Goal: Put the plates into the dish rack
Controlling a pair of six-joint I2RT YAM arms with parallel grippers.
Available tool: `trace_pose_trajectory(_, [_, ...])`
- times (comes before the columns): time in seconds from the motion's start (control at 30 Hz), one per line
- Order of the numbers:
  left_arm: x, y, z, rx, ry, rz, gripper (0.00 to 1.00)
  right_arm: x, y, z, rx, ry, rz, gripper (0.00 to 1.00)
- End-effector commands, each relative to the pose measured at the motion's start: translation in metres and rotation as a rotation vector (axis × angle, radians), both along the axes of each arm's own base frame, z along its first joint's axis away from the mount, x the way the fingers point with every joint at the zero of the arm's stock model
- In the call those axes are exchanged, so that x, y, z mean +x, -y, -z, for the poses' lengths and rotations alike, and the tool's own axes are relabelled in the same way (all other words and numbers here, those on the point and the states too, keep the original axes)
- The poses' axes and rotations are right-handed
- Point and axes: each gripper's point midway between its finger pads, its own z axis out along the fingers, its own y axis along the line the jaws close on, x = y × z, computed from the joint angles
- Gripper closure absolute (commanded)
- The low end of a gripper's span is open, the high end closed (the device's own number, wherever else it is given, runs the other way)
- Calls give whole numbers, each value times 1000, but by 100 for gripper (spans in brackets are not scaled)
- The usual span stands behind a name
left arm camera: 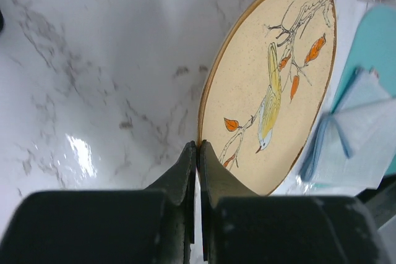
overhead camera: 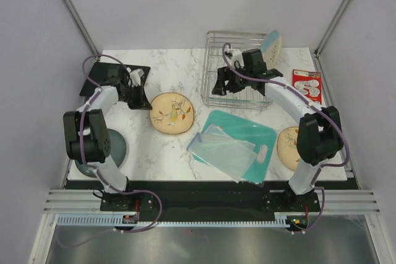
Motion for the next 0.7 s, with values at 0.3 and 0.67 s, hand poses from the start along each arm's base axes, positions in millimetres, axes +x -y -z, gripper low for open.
trace_pose_trajectory(0.3, [-88,-26,-38,113,181,184,98,-37,-137,-5,0,298,-758,14])
trace_pose_trajectory(0.67, [-68,-37,-79,216,426,290,98,-60,-160,37,15,411,-1124,9])
